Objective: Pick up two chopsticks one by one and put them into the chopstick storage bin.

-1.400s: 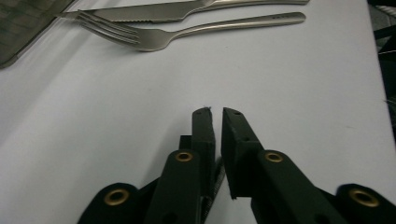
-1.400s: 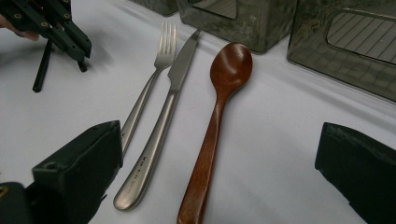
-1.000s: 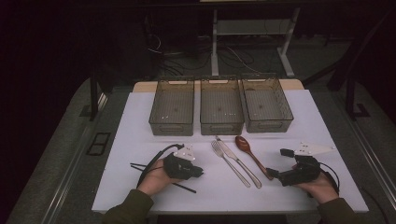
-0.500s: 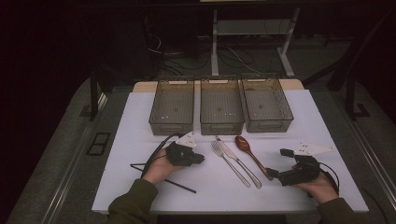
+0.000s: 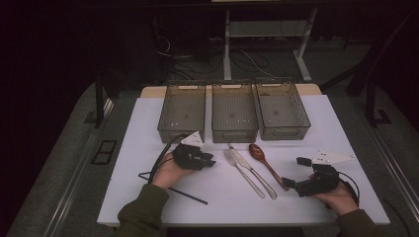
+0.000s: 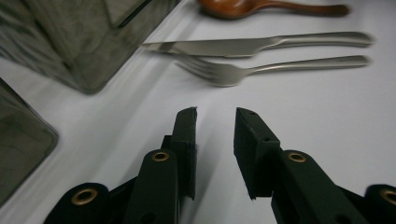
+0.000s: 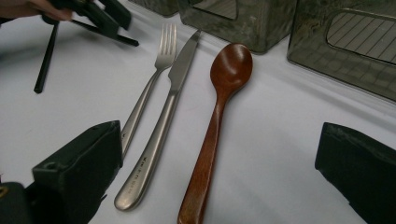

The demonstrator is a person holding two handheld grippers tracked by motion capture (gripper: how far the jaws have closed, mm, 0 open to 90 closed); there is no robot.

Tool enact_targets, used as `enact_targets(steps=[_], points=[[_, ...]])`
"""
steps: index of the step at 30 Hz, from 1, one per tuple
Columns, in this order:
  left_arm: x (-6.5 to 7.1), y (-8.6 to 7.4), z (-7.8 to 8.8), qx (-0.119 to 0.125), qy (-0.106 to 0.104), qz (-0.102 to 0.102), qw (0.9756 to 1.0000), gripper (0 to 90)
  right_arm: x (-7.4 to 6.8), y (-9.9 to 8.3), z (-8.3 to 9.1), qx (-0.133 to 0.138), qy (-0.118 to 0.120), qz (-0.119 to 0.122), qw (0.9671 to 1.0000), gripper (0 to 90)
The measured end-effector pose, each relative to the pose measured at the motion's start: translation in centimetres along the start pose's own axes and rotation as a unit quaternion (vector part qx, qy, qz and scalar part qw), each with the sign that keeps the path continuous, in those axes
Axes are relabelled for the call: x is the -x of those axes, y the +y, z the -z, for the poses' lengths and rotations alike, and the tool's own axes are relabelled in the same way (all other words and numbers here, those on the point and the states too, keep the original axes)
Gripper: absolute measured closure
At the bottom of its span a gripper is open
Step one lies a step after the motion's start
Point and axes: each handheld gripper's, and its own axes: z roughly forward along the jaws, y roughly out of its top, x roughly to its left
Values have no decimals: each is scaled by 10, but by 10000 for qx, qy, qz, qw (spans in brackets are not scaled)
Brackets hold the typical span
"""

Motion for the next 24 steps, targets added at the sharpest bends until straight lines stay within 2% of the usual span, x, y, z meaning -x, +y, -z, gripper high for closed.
enact_targets(steps=[3,6,12,16,21,24], points=[[18,-9,13,65,-127,-94,9999,676,0,0,-1,-22,-5,6,10000,3],[34,-20,21,31,-297,-198,9994,671,-1,0,-1,-24,0,20,10000,3],[62,-37,19,-159,-649,-363,9971,669,-1,0,-2,-31,-3,21,10000,4],[70,-41,12,-367,-794,-569,9945,683,-1,0,-2,-44,7,36,10000,3],[71,-43,7,-532,-809,-616,9934,728,-2,-1,-2,-47,11,65,10000,3],[70,-44,6,-505,-779,-657,9935,762,-2,-1,-2,-56,11,85,9999,3]])
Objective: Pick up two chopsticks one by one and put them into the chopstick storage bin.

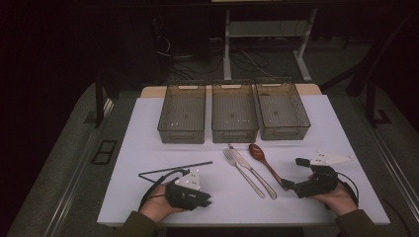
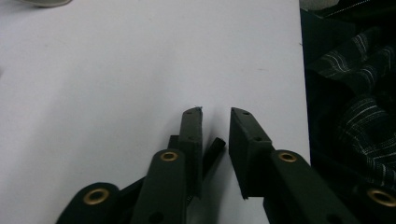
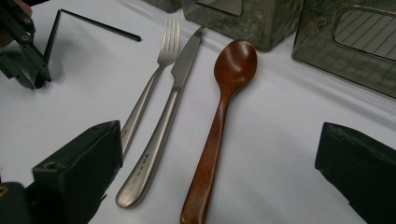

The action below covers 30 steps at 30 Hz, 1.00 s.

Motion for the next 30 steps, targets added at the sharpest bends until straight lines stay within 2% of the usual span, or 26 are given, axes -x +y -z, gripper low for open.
enact_targets(steps=[8,15,20,23,27,30], points=[[-2,0,0,27,-15,-62,10000,811,-1,-2,2,16,-49,13,10000,3],[-10,1,1,27,173,-122,9998,834,-2,-5,3,-9,-56,43,10000,3],[-18,4,3,179,324,26,9993,840,-4,-6,2,39,-122,59,9999,3],[-25,7,3,234,527,165,9982,841,-6,-8,0,19,-202,109,9997,3],[-37,13,-1,165,860,483,9950,841,-9,-12,-3,-31,-300,233,9993,3],[-46,18,-5,118,1041,612,9926,842,-10,-12,-5,-48,-313,326,9990,3]])
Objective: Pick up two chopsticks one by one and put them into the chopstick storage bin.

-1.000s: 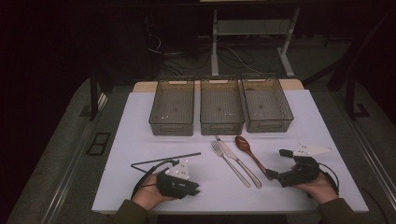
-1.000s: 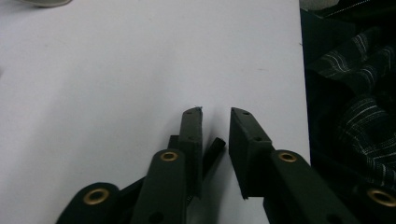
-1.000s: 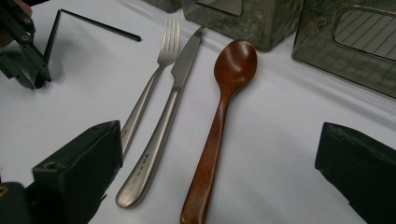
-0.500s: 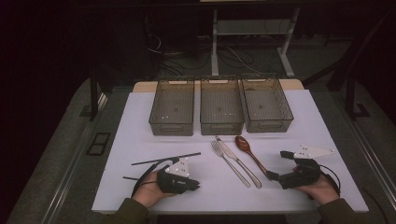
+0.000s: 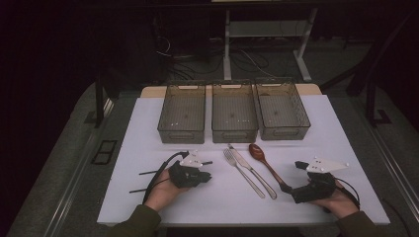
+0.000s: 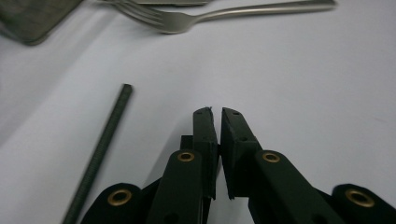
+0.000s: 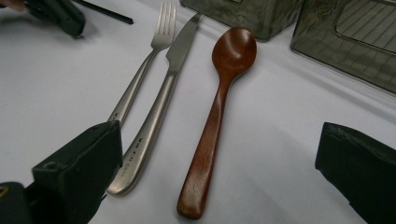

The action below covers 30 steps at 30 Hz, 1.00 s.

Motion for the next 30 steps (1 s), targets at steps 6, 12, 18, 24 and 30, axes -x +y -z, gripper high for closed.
enact_targets(steps=[6,12,18,24,30], points=[[-14,14,-13,74,244,275,9993,841,1,1,-1,-8,-34,33,10000,3],[-18,17,-21,16,226,338,9992,834,1,1,0,-24,-25,52,10000,3],[-18,16,-9,164,145,399,9990,692,2,2,0,-28,-15,59,10000,3],[-13,-2,25,380,66,490,9981,618,2,2,1,-52,-18,46,10000,3],[-12,-29,54,406,230,627,9969,632,2,3,1,-51,33,61,10000,3]])
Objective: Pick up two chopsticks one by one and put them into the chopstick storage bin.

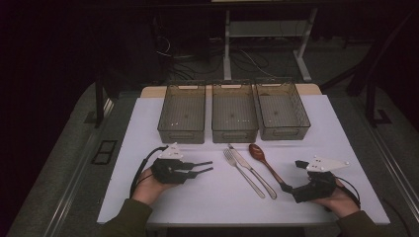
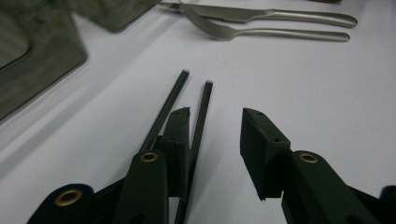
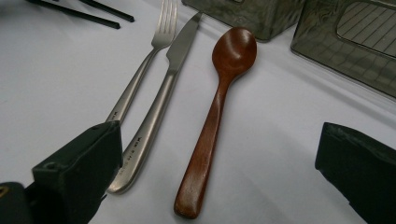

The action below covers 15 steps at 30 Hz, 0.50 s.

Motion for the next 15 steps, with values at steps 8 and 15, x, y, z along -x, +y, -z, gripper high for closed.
enact_targets(steps=[8,15], points=[[-13,-30,16,-49,150,90,9998,743,0,1,-1,-18,22,6,10000,3],[-17,-32,7,-267,26,53,9996,814,0,1,-1,-22,27,7,10000,3]])
